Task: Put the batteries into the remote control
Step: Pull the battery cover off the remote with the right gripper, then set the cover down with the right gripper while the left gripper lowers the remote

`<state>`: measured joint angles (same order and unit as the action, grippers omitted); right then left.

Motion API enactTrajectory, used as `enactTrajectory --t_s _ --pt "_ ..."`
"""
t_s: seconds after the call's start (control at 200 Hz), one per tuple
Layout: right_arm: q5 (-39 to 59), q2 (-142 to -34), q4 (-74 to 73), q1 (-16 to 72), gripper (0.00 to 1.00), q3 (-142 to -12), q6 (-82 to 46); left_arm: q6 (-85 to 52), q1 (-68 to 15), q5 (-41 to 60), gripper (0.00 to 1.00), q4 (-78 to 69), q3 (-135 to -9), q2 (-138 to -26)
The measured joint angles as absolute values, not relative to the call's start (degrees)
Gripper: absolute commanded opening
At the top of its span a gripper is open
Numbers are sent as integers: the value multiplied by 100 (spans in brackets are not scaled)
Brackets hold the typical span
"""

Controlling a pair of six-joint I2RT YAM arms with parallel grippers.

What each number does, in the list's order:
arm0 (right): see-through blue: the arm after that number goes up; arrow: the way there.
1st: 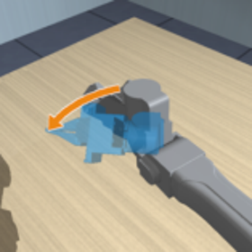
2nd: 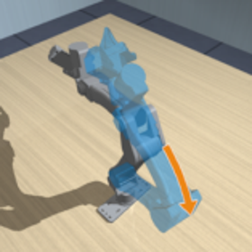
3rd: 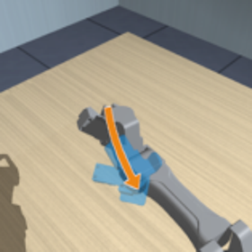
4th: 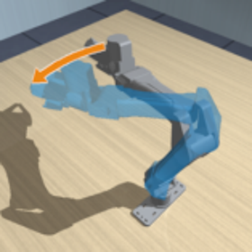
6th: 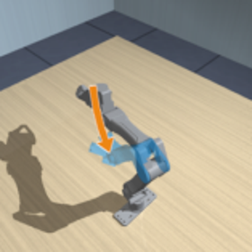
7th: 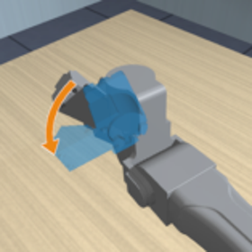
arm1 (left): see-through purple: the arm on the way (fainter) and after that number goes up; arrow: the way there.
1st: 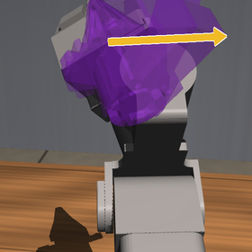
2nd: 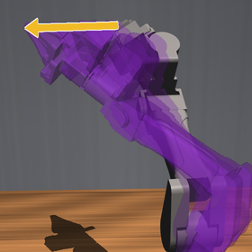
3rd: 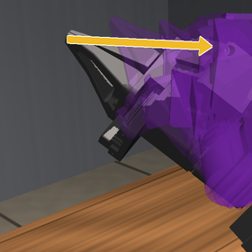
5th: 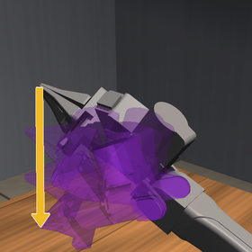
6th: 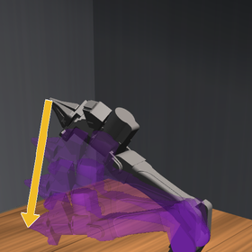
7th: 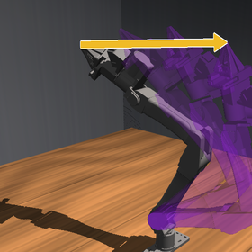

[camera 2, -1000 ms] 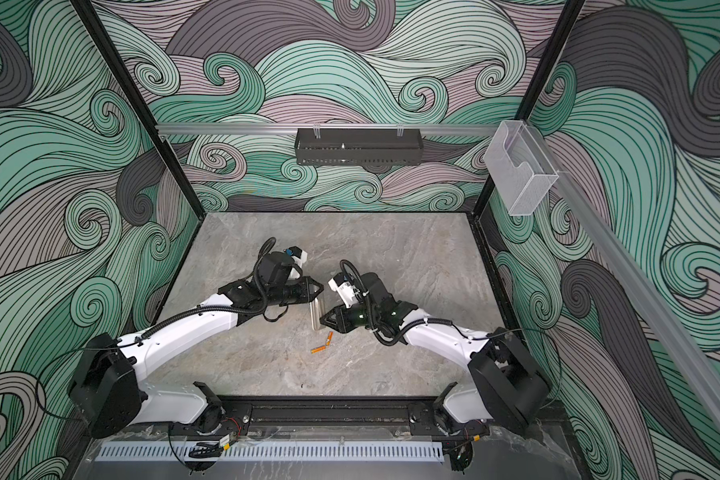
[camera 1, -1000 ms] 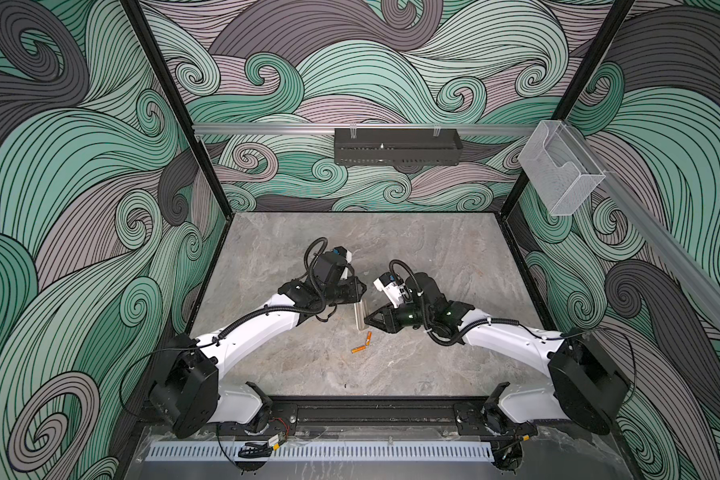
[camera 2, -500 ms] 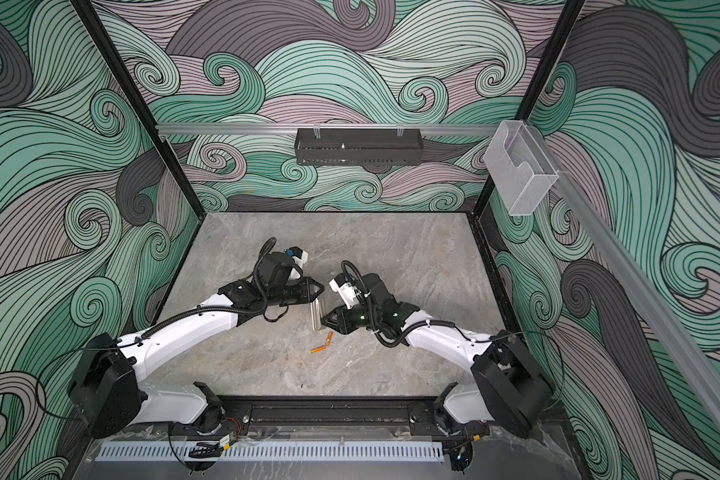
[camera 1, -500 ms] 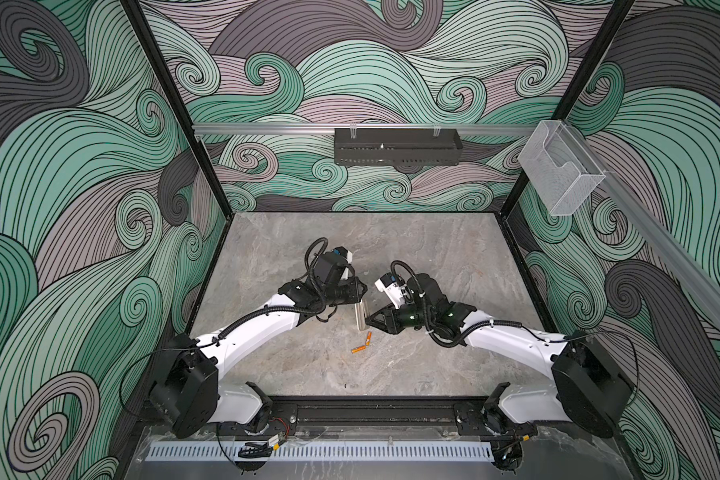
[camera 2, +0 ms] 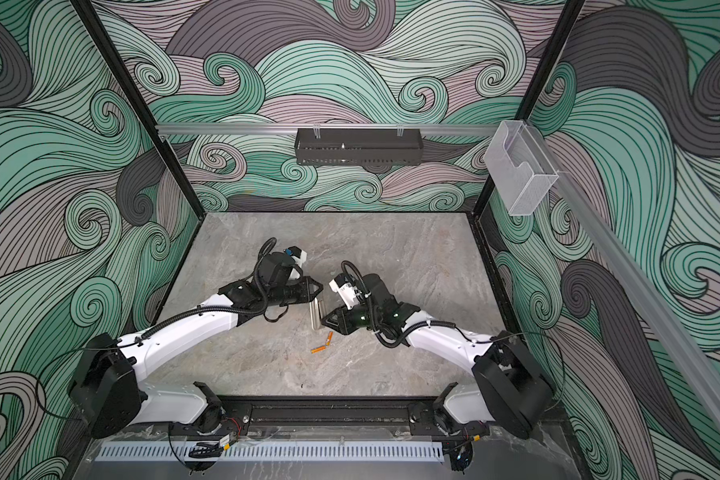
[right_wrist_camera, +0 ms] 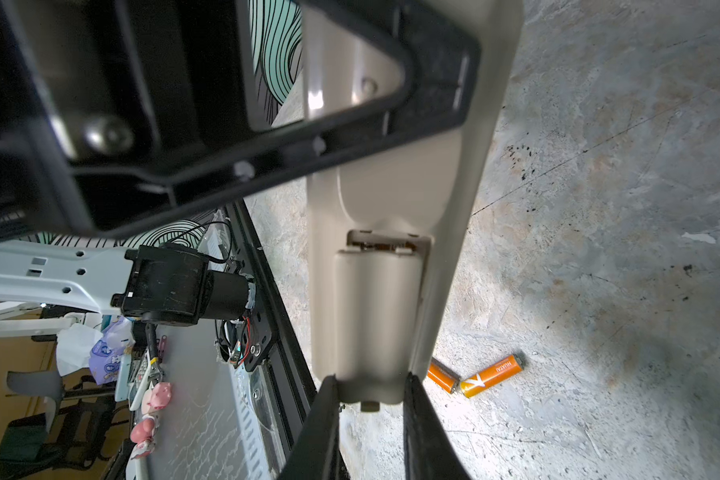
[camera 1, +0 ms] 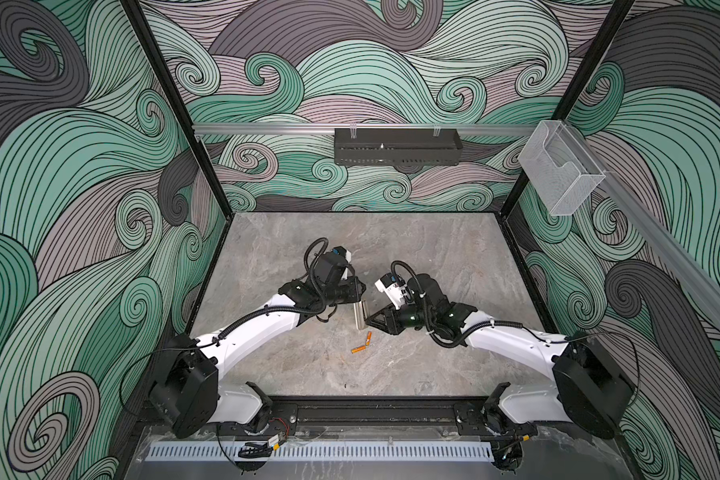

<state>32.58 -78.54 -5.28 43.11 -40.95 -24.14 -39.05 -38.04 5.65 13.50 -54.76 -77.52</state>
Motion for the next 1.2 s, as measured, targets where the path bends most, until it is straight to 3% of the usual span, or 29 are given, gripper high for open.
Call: enactTrajectory --t_s 0.625,1.201 --pt "3148 -7594 -71 4244 17 -4121 -2165 -3898 -3736 187 0 1343 -5561 -7749" --pt "1929 -7518 1787 3461 18 -4477 -1498 -3715 -3457 598 0 760 -4532 -7295"
